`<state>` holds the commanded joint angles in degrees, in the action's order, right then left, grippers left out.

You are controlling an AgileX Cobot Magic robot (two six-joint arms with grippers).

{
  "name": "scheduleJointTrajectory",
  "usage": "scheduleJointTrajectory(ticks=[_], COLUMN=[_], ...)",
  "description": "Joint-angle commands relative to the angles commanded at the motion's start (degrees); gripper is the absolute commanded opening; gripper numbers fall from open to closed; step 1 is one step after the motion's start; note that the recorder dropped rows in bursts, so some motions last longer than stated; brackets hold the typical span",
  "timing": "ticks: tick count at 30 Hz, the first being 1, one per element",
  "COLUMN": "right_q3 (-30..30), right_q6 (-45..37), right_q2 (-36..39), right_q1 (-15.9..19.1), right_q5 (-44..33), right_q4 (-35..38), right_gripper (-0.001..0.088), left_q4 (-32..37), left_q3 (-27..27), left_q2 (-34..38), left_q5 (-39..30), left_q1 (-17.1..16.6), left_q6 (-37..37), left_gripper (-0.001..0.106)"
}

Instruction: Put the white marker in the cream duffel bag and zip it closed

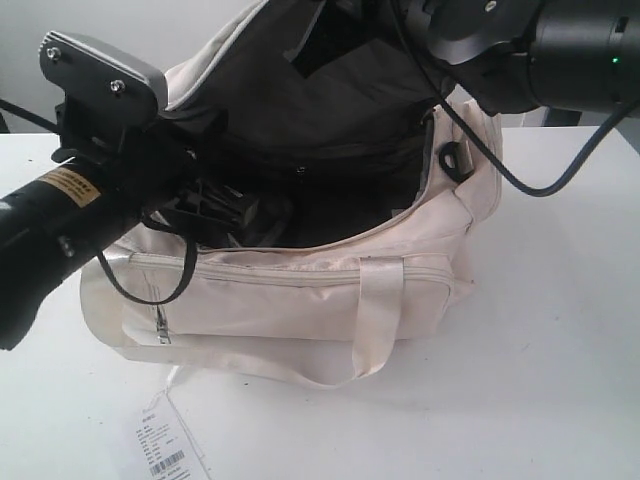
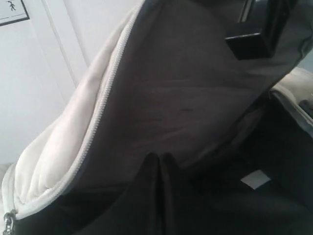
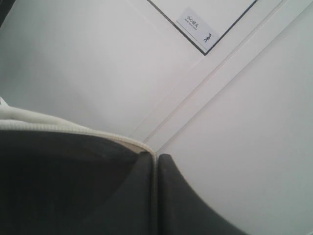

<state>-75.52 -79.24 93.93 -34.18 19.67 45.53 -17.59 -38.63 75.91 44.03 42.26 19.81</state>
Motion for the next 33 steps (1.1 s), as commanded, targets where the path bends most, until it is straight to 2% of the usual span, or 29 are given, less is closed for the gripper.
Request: scheduleJointTrajectory(ticks=[3, 9, 16, 21, 25, 29, 33], right_q3=[0.0, 0.0, 0.0, 0.0, 0.0, 0.0, 0.0], right_q6=[0.0, 0.0, 0.0, 0.0, 0.0, 0.0, 0.0], right_q2=[0.0, 0.0, 0.0, 0.0, 0.0, 0.0, 0.0], right_q1=[0.0, 0.0, 0.0, 0.0, 0.0, 0.0, 0.0], right_q5=[0.0, 0.0, 0.0, 0.1, 0.1, 0.1, 0.1], right_q4=[0.0, 0.0, 0.0, 0.0, 0.0, 0.0, 0.0], right_gripper=[0.0000, 0.0000, 0.0000, 0.0000, 0.0000, 0.0000, 0.0000], left_q4=[-3.4, -5.1, -5.1, -3.6, -1.7, 0.7, 2.2], left_q3=[-0.4, -2.2, -8.3, -11.9, -15.7, -18.9, -21.7], left_q2=[-2.3, -6.7, -9.3, -10.0, -10.0, -10.0, -9.9], left_q5=[-5.9, -16.9, -40.3, -51.0, -62.4, -70.4, -77.5], left_q1=[0.0, -1.1, -9.4, -14.1, -17.3, -20.1, -24.6], left_q6=[2.3, 3.0, 3.1, 3.1, 4.7, 4.7, 4.4], left_gripper=[0.000, 0.000, 0.000, 0.000, 0.000, 0.000, 0.000])
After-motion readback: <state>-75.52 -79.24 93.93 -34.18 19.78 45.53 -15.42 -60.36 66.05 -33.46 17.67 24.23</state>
